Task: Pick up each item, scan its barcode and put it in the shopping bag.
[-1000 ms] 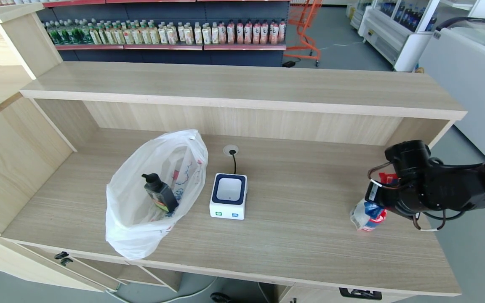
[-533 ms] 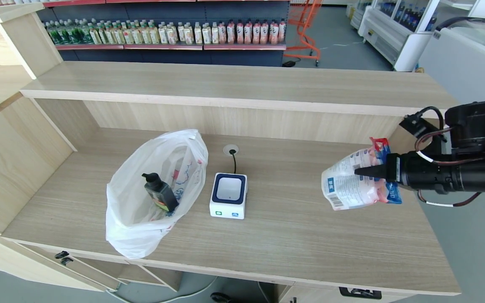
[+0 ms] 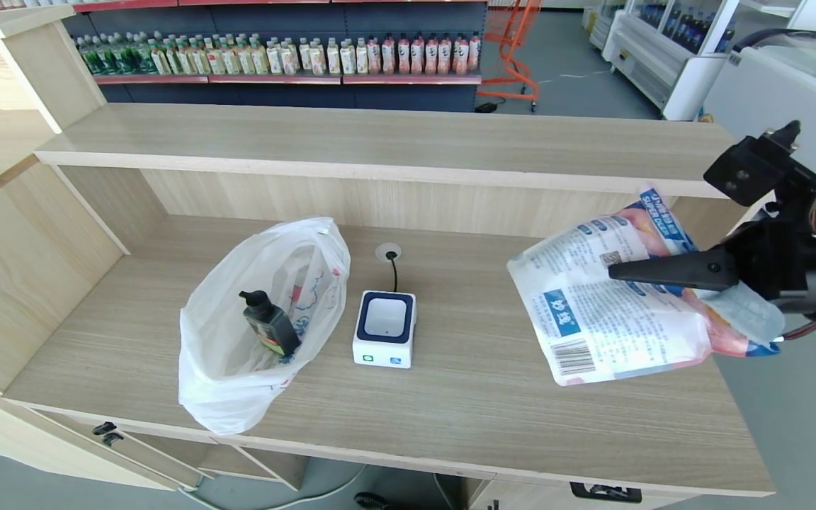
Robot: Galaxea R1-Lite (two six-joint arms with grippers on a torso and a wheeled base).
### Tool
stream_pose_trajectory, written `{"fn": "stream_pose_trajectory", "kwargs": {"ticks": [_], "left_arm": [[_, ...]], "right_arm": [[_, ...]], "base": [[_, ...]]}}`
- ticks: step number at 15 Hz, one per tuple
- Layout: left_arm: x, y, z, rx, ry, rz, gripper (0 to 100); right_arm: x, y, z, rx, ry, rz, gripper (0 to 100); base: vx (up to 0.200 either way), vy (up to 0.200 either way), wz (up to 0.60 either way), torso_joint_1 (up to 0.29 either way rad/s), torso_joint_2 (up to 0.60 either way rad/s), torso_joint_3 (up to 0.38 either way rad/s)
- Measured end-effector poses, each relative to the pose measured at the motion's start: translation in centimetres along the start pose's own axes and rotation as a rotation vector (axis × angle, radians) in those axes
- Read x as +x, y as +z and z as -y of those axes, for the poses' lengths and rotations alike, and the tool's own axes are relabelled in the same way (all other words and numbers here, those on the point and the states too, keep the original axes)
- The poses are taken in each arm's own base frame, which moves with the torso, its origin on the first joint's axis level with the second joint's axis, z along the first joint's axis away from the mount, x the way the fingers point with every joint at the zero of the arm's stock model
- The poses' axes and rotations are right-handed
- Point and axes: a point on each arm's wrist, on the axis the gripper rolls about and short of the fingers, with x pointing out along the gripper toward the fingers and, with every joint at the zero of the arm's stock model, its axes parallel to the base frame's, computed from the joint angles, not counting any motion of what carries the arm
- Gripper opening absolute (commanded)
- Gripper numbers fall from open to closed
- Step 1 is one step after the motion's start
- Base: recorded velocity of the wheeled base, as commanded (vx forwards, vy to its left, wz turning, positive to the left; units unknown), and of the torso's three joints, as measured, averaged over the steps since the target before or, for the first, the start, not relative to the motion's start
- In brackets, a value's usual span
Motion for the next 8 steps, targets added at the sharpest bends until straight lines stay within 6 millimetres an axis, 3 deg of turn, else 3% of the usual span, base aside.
{"fn": "stream_pose_trajectory", "kwargs": {"ticks": [8], "left_arm": [[0.0,0.0,0.0,0.0,0.0,0.0,100]], "right_arm": [[1.4,-1.7,-2.9,0.041,0.038,-0.045,0]], "base": [[0.0,0.0,0.0,0.0,0.0,0.0]]}}
